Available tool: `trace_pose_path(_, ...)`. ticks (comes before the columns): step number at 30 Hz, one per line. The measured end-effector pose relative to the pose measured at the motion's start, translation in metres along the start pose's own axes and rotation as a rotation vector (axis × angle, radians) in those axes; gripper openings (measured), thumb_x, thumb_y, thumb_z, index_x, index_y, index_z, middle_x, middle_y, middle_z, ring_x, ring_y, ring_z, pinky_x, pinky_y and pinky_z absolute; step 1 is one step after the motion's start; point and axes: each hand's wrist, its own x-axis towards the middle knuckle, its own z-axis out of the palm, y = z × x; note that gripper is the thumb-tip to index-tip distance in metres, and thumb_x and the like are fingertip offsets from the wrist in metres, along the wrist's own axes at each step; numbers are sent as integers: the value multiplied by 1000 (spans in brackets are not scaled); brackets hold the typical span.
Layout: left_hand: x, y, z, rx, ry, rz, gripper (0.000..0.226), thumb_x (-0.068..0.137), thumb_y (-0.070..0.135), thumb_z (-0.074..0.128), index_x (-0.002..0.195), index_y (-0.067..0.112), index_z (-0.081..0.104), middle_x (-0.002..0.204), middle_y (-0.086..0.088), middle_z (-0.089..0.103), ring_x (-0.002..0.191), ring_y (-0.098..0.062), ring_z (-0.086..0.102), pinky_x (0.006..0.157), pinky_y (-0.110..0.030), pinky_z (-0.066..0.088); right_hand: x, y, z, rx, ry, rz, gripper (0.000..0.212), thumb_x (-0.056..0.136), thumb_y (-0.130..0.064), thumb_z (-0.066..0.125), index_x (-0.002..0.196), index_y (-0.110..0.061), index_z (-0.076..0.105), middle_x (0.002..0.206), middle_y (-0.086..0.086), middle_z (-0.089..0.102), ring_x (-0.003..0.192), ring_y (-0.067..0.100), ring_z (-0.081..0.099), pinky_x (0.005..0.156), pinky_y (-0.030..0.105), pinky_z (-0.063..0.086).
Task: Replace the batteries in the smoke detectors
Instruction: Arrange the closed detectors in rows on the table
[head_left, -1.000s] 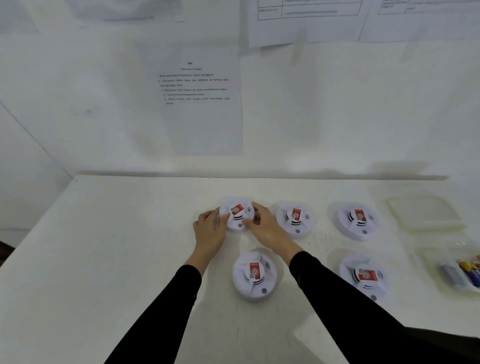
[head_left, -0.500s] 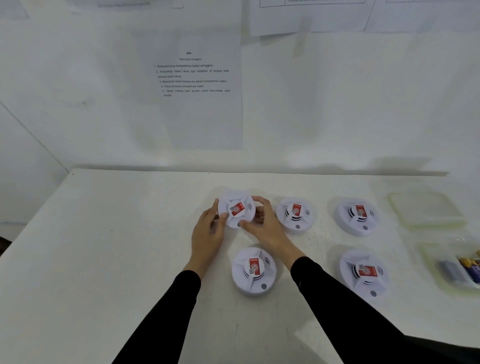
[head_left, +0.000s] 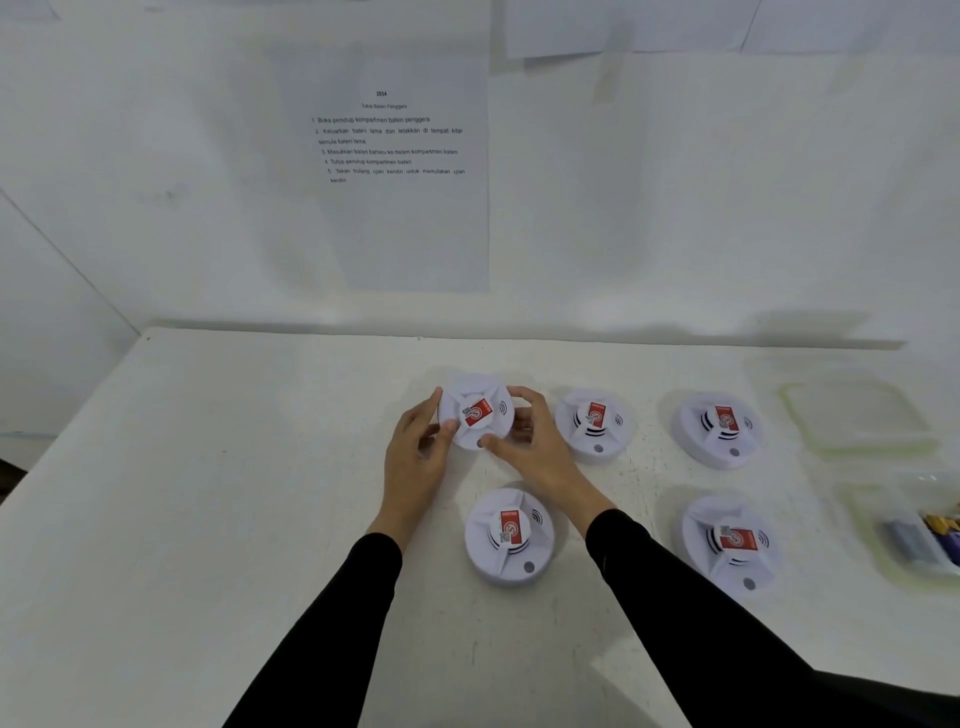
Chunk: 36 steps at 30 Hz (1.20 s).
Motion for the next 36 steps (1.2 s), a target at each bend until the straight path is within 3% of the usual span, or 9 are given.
trace_pose_path(3, 0, -3, 1, -1, 5, 20, 45, 96, 19, 62, 140, 20, 53, 126, 1, 61, 106, 3, 58, 81, -1, 39, 0, 0, 0, -7, 3, -8, 64, 79, -11, 78, 130, -27, 42, 112, 1, 63, 102, 12, 63, 83, 18, 52)
trace_pose_path(10, 2, -4, 2, 20, 5, 31, 45, 96, 19, 62, 140, 17, 53, 125, 2, 63, 104, 20, 48, 81, 1, 37, 0, 2, 0, -19, 1, -15, 64, 79, -14, 78, 129, -29, 42, 113, 1, 64, 102, 11, 63, 84, 18, 52)
trace_pose_path(17, 1, -4, 0, 14, -3, 27, 45, 97, 22, 61, 140, 20, 53, 126, 2, 63, 104, 13, 52, 81, 0, 38, 0, 1, 0, -14, 6, -4, 64, 79, -13, 77, 131, -29, 42, 113, 0, 63, 102, 10, 62, 81, 16, 52)
trace_pose_path(20, 2, -4, 0, -2, -10, 32, 45, 97, 23, 61, 141, 20, 52, 126, 2, 63, 105, 3, 56, 81, -1, 39, 0, 0, 0, -19, 2, -7, 65, 79, -14, 78, 131, -29, 42, 113, -1, 63, 102, 8, 62, 79, 14, 51)
trace_pose_path(23, 1, -3, 1, -33, -6, 19, 45, 97, 20, 61, 140, 20, 53, 122, 6, 62, 107, -11, 60, 81, -2, 40, 0, 1, -1, -7, -24, -5, 59, 82, -21, 76, 129, -35, 44, 116, -3, 62, 105, 9, 61, 86, 20, 52)
trace_pose_path(28, -1, -3, 1, -150, -4, -84, 45, 95, 22, 63, 139, 27, 53, 117, 10, 64, 100, 1, 63, 81, -8, 46, 2, 4, -5, -31, -28, 2, 30, 98, -28, 53, 126, -36, 44, 115, -1, 63, 108, 11, 60, 93, 28, 50)
trace_pose_path(31, -1, -1, 0, -166, -11, -97, 44, 96, 26, 63, 138, 27, 54, 125, 13, 64, 100, 7, 63, 83, -10, 49, 3, 5, -4, -57, -11, -8, 28, 101, -23, 47, 126, -33, 43, 114, 0, 64, 107, 12, 60, 88, 23, 49)
trace_pose_path(36, 0, -3, 0, -164, -18, -88, 42, 96, 27, 62, 137, 27, 56, 128, 7, 65, 106, -1, 64, 83, -8, 48, 2, 5, -4, -65, -2, -8, 27, 101, -23, 48, 124, -35, 43, 112, -1, 64, 106, 10, 61, 85, 20, 48)
